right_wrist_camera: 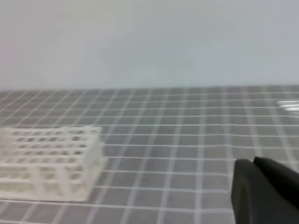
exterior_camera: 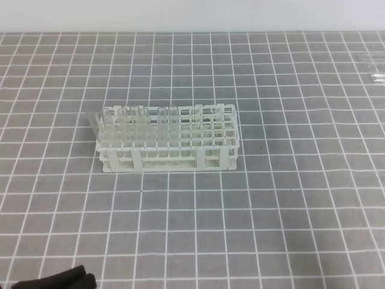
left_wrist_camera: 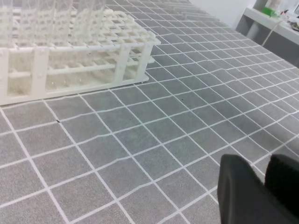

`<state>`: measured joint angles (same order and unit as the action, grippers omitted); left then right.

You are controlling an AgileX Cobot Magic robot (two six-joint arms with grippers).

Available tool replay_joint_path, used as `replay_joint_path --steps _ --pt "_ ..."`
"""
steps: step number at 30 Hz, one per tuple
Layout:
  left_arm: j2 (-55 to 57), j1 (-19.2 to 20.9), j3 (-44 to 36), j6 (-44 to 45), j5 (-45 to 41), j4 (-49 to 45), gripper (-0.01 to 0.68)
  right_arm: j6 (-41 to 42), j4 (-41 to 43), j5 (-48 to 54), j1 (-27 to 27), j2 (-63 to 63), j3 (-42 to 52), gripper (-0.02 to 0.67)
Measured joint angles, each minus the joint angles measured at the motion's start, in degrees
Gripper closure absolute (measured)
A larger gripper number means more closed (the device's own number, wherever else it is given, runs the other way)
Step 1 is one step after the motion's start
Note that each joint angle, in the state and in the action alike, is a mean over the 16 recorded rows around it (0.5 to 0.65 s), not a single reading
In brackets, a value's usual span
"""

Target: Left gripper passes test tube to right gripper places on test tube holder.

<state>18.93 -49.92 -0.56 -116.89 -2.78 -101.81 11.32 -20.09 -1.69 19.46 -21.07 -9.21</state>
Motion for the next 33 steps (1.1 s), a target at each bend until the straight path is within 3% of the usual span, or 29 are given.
replay_joint_path --steps 5,11,19,33 --pt "-0.03 -0.01 0.13 -0.04 -0.25 0.54 0.662 -0.88 1.77 6.28 -7.71 11.94 5.49 0.650" --pt "-0.03 -0.01 0.22 -0.08 -0.55 0.90 0.662 -4.44 6.48 13.31 -11.98 20.39 9.00 0.650" --pt "-0.01 0.00 0.17 -0.06 -0.96 0.72 0.662 -8.98 12.84 18.93 -12.66 21.95 9.34 0.650" --pt "0.01 0.00 0.09 -0.03 -1.40 0.36 0.662 -9.53 13.53 20.88 -12.66 21.95 9.38 0.650"
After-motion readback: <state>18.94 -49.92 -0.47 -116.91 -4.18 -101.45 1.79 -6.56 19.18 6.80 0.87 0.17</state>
